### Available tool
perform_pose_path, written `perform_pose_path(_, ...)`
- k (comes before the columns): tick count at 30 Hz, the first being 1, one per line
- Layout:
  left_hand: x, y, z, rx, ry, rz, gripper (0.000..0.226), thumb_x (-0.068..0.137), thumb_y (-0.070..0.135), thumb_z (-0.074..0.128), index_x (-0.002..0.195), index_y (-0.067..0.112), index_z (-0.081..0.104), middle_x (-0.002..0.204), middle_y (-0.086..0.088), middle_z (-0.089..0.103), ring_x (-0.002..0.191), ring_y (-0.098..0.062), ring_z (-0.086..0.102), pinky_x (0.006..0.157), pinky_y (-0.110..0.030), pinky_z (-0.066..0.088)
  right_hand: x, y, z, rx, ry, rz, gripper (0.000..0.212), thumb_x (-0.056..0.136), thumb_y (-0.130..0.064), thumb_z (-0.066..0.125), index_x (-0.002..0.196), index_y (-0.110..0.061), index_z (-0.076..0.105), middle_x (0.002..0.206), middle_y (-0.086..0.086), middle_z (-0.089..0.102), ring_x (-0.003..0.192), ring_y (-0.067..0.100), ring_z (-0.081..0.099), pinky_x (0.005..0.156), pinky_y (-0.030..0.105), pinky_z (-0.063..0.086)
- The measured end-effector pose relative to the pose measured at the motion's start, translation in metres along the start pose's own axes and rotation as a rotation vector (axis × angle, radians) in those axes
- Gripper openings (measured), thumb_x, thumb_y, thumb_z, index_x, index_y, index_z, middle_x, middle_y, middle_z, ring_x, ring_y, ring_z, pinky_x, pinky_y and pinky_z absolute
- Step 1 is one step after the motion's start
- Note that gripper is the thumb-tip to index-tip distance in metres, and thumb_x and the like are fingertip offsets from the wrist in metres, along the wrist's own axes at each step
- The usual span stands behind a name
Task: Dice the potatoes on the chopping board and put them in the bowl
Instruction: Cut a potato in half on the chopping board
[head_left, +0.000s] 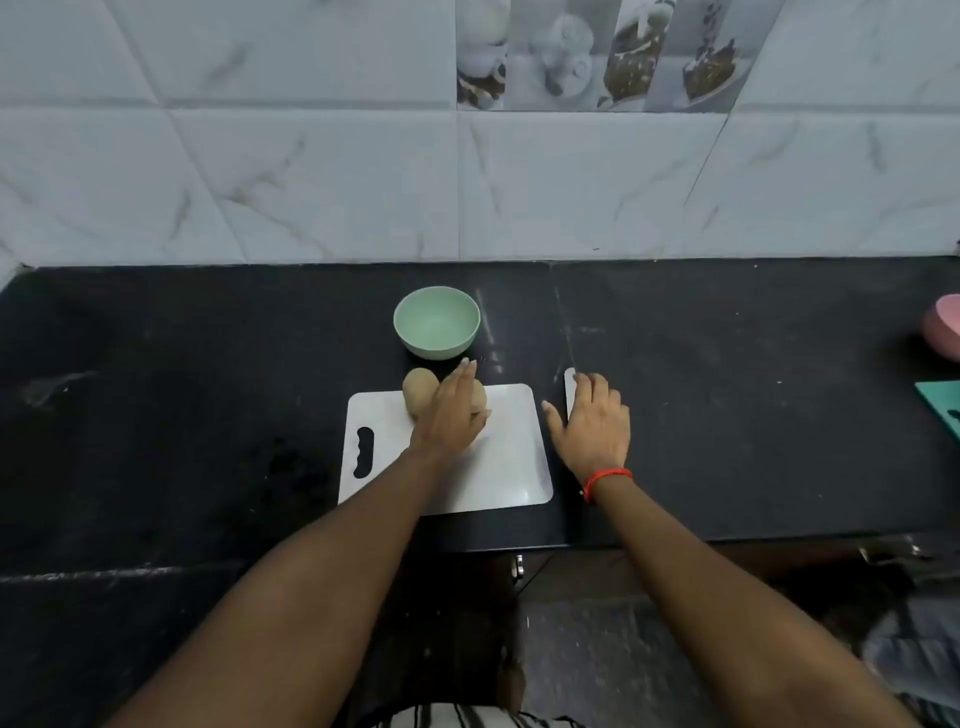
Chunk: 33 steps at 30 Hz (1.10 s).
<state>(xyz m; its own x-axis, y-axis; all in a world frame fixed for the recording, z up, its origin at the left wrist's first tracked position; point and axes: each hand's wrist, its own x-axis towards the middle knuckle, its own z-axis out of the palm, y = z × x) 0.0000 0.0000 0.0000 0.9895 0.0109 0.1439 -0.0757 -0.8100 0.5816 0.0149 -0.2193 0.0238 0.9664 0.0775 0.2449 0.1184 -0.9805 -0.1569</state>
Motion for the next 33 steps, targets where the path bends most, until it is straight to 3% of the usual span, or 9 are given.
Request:
perform_pose_path(4,0.012,0.001,0.004,0.080,-0.076,-0.081,0.079,0.098,0.023,0.064,0.160,0.004,0.019,0.168,-0.011,0.017,0.155,-0.020,0.017,0.125,-0.030,0.016,-0.016,0.004,0.001,-0.048,-0.075,0.059,0.060,0.091,-0.060,0.053,0.127,-0.012,0.053,0.115,0.008,0.057,0.098,0.028,0.058,0.077,0.042,0.052)
perform_pose_path(9,0.015,-0.001,0.011,0.167,-0.158,-0.085,0.067,0.099,0.015,0.057,0.157,0.002,0.026,0.165,-0.015,0.026,0.150,-0.026,0.030,0.122,-0.035,0.023,-0.020,0.009,0.001,0.029,-0.182,0.190,0.053,0.092,-0.059,0.055,0.117,-0.013,0.047,0.113,0.007,0.053,0.100,0.028,0.059,0.066,0.040,0.053)
perform_pose_path(16,0.014,-0.006,0.024,0.117,-0.061,-0.087,0.060,0.099,0.007,0.053,0.154,-0.001,0.031,0.157,-0.018,0.037,0.145,-0.029,0.037,0.121,-0.034,0.023,-0.021,0.015,0.007,-0.014,-0.354,0.271,0.041,0.096,-0.049,0.052,0.110,-0.010,0.049,0.110,0.010,0.064,0.100,0.032,0.065,0.068,0.038,0.045)
perform_pose_path(22,-0.014,-0.008,0.028,-0.031,-0.045,-0.065,0.062,0.095,0.016,0.061,0.151,0.004,0.038,0.152,-0.013,0.045,0.141,-0.026,0.040,0.118,-0.032,0.028,-0.025,0.019,0.016,0.037,-0.290,0.230,0.030,0.102,-0.034,0.043,0.103,-0.006,0.054,0.099,0.013,0.069,0.090,0.035,0.067,0.068,0.038,0.049)
perform_pose_path(25,-0.032,-0.008,0.028,-0.084,0.000,-0.019,0.061,0.090,0.017,0.067,0.146,0.006,0.046,0.146,-0.010,0.049,0.136,-0.026,0.044,0.113,-0.036,0.038,-0.023,0.019,0.016,0.310,-0.259,0.291,0.033,0.105,-0.032,0.039,0.102,-0.004,0.058,0.092,0.013,0.068,0.085,0.038,0.064,0.070,0.040,0.045)
perform_pose_path(28,-0.048,-0.007,0.024,-0.098,0.070,0.045,0.063,0.086,0.026,0.070,0.143,0.006,0.050,0.141,-0.009,0.051,0.131,-0.025,0.048,0.110,-0.035,0.042,-0.014,0.010,0.006,0.964,-0.324,0.432,0.030,0.105,-0.031,0.043,0.090,-0.010,0.059,0.071,0.003,0.061,0.057,0.022,0.055,0.055,0.031,0.041)
perform_pose_path(30,-0.059,-0.009,0.019,-0.078,0.132,0.051,0.063,0.088,0.035,0.064,0.141,0.005,0.051,0.140,-0.010,0.052,0.130,-0.024,0.048,0.110,-0.029,0.040,-0.007,0.000,-0.004,1.359,-0.443,0.547,0.028,0.104,-0.027,0.043,0.090,-0.010,0.059,0.065,0.005,0.051,0.045,0.017,0.040,0.042,0.025,0.030)
perform_pose_path(33,-0.079,-0.020,0.012,-0.043,0.226,0.005,0.065,0.088,0.043,0.061,0.139,0.004,0.054,0.137,-0.011,0.056,0.126,-0.022,0.049,0.107,-0.025,0.039,0.001,-0.011,-0.014,1.628,-0.620,0.553,0.025,0.104,-0.028,0.042,0.098,-0.011,0.060,0.066,0.004,0.044,0.044,0.015,0.033,0.042,0.023,0.025)
